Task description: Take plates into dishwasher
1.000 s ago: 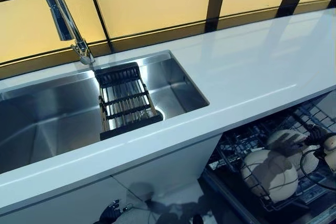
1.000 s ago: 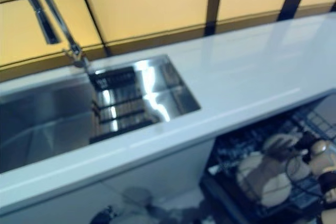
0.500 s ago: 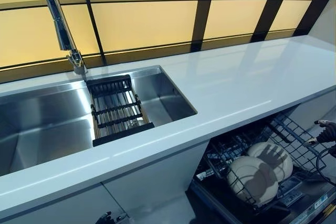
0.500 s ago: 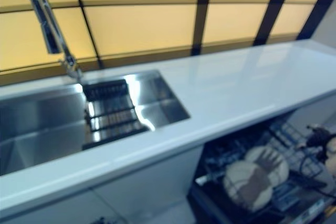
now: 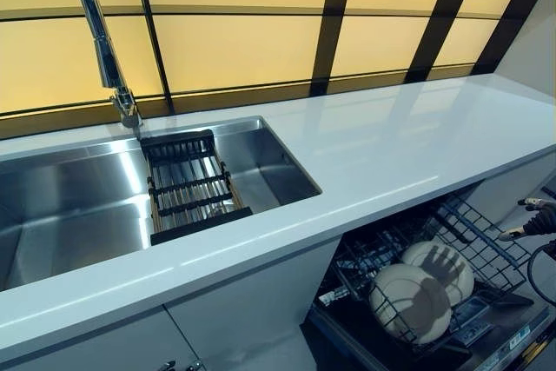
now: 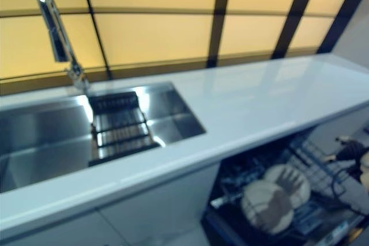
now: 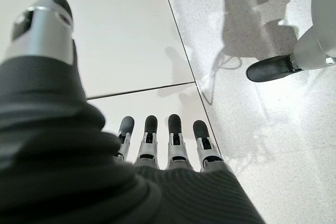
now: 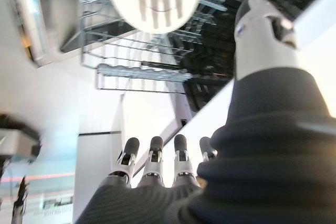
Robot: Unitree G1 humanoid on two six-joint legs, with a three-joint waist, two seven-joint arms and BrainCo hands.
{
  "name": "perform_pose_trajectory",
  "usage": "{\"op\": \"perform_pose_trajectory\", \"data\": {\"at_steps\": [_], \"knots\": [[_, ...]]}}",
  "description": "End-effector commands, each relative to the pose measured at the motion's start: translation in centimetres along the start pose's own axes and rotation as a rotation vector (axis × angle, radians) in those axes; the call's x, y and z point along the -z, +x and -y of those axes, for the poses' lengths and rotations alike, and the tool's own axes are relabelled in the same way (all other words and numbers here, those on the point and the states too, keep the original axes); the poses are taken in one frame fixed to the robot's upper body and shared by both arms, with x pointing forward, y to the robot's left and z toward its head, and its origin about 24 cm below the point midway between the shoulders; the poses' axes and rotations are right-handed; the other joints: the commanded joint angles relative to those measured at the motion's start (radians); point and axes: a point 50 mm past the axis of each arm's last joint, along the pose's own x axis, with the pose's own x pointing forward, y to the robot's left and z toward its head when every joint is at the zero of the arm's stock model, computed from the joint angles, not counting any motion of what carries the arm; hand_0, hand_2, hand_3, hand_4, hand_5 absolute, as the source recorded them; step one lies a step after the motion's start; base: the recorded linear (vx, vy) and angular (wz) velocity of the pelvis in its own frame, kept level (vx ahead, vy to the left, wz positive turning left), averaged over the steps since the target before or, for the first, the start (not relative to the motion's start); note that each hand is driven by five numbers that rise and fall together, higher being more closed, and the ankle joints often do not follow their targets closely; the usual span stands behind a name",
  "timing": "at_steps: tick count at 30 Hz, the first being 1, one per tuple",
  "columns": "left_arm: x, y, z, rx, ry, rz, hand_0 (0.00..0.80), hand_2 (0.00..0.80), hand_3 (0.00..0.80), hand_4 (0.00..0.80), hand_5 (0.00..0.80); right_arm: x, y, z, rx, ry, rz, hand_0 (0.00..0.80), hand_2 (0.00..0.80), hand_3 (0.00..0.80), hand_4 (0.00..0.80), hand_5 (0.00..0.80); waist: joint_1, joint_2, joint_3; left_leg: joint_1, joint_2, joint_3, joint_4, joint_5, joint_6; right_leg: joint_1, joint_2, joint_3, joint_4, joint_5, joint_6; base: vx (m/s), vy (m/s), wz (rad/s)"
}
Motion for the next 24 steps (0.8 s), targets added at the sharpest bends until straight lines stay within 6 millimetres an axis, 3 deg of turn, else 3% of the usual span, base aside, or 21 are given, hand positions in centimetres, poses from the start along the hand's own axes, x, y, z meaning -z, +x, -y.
{"op": "perform_pose_trajectory", "data": {"at_steps": [1,20,24], "knots": [[-0.5,0.2,-2.2,-0.087,-0.084,-0.013,0.000,0.000,0.000,0.000,0.000,-0.6,-0.6,2.0,0.084,0.071,0.031,0.000,0.000,0.000,0.000,0.000,0.007,-0.055,-0.019,0.039,0.015,-0.023,0.002,-0.056,0.010,0.029,-0.046,0.037,0.004,0.001,0.103,0.000,0.000,0.00],[1.0,0.0,-3.2,-0.151,-0.161,-0.112,0.000,0.000,0.000,0.000,0.000,2.7,-1.0,-1.4,0.057,0.242,-0.001,0.000,0.000,0.000,0.000,0.000,-0.029,-0.051,-0.027,0.049,0.007,-0.005,0.002,-0.060,0.023,0.030,-0.044,0.060,0.008,0.004,0.105,-0.003,0.006,-0.02],[1.6,-0.1,-3.3,-0.159,-0.176,-0.153,0.000,0.000,0.000,0.000,0.000,5.2,-1.2,-3.6,0.070,0.382,-0.036,0.000,0.000,0.000,0.000,0.000,-0.042,-0.049,-0.028,0.047,0.005,0.001,0.002,-0.059,0.026,0.029,-0.044,0.064,0.011,0.006,0.107,-0.030,0.038,-0.04]]}}
